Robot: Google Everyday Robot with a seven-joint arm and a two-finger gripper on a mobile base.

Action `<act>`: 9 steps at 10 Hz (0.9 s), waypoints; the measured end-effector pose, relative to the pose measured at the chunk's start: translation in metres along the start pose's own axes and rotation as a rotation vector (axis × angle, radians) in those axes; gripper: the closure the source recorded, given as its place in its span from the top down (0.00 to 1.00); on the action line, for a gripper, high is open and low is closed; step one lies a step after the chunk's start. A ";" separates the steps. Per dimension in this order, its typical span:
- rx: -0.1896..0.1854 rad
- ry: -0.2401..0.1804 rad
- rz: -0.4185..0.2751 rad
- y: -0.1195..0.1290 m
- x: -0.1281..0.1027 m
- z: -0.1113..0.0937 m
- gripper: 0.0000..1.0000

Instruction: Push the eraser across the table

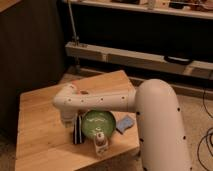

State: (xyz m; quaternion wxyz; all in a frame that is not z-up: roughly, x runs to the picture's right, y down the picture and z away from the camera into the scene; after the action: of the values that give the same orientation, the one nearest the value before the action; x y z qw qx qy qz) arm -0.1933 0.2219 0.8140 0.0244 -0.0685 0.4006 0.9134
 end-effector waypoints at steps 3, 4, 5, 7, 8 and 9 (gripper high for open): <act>0.002 -0.015 0.030 -0.004 -0.016 -0.001 0.00; 0.002 -0.018 0.041 -0.007 -0.021 -0.002 0.00; 0.003 -0.023 0.055 -0.010 -0.029 -0.002 0.00; 0.005 -0.033 0.080 -0.015 -0.044 -0.003 0.00; 0.004 -0.036 0.086 -0.014 -0.048 -0.004 0.00; 0.000 -0.041 0.089 -0.013 -0.050 -0.006 0.00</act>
State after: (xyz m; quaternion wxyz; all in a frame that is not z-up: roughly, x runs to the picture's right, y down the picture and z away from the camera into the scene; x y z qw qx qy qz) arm -0.1418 0.2263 0.8078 -0.0082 -0.0320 0.4026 0.9148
